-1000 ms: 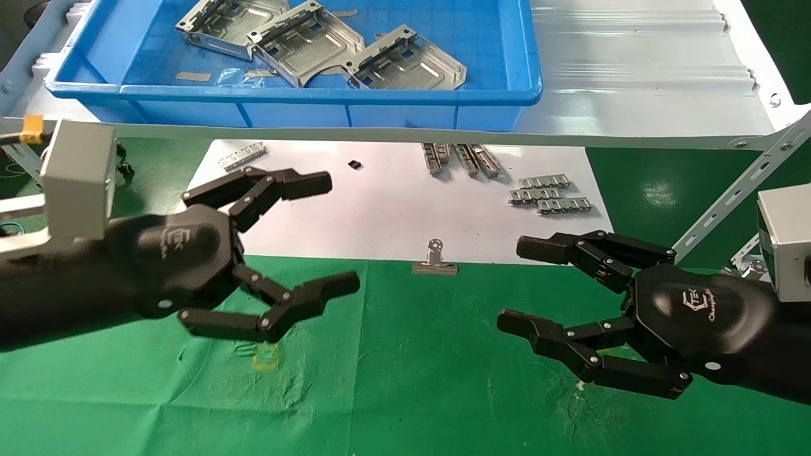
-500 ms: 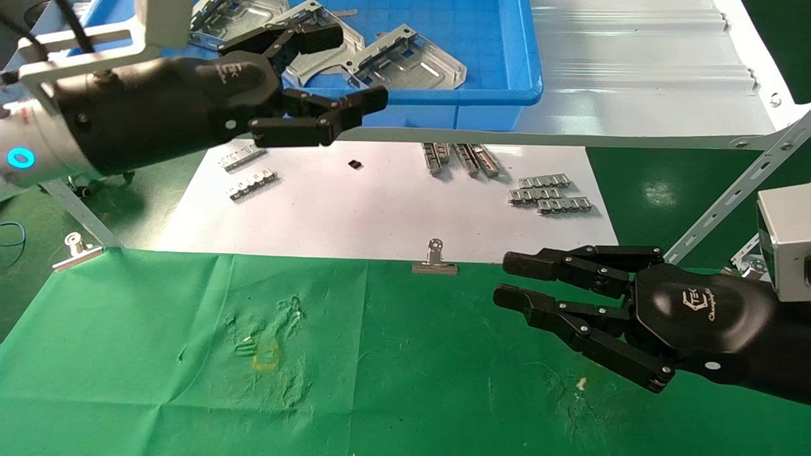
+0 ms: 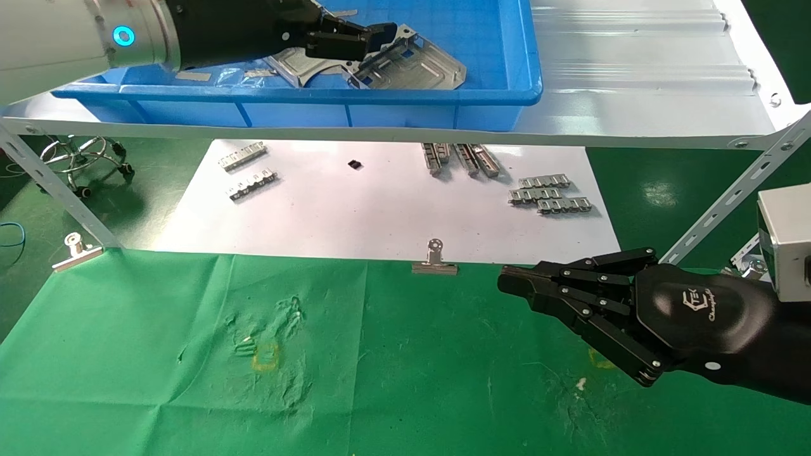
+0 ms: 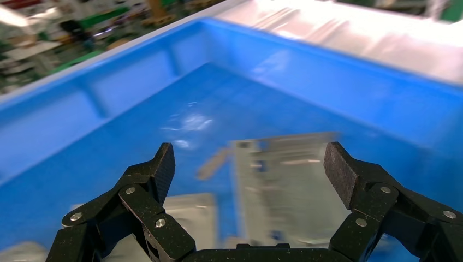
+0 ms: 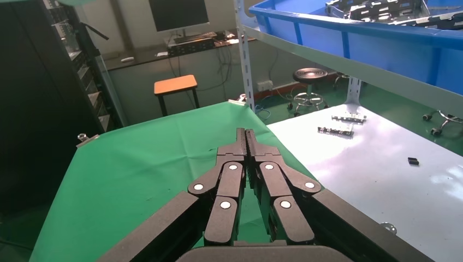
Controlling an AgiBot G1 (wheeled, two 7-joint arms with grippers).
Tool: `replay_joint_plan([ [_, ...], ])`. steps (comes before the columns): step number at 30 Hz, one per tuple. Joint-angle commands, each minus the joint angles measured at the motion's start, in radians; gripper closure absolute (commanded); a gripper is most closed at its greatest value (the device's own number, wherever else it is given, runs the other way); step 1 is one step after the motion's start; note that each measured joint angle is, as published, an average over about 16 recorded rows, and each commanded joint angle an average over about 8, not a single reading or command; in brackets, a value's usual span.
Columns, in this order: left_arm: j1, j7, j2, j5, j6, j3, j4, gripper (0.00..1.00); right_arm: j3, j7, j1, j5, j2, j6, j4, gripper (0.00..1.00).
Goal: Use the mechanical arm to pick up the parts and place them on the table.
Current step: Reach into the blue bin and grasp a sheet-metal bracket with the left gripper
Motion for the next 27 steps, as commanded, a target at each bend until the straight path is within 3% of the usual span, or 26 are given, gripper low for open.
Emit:
replay_joint_plan([
  [1, -0.037, 0.019, 0.034, 0.03, -0.048, 0.015, 0.057, 0.0, 0.0, 0.0, 0.0, 0.0, 0.0, 0.0, 0.0, 1.0],
  [11, -0.095, 0.02, 0.098, 0.063, -0.068, 0.041, 0.173, 0.03, 0.0, 0.0, 0.0, 0.0, 0.0, 0.0, 0.0, 1.0],
  [13, -0.095, 0.015, 0.102, 0.062, -0.065, 0.043, 0.181, 0.18, 0.0, 0.0, 0.0, 0.0, 0.0, 0.0, 0.0, 1.0],
  [19, -0.085, 0.001, 0.11, 0.062, -0.071, 0.053, 0.18, 0.89, 0.0, 0.0, 0.0, 0.0, 0.0, 0.0, 0.0, 1.0],
  [21, -0.082, -0.003, 0.111, 0.063, -0.076, 0.057, 0.173, 0.99, 0.0, 0.0, 0.0, 0.0, 0.0, 0.0, 0.0, 1.0],
  [27, -0.071, -0.02, 0.114, 0.063, -0.098, 0.073, 0.154, 1.0, 0.0, 0.0, 0.0, 0.0, 0.0, 0.0, 0.0, 1.0],
])
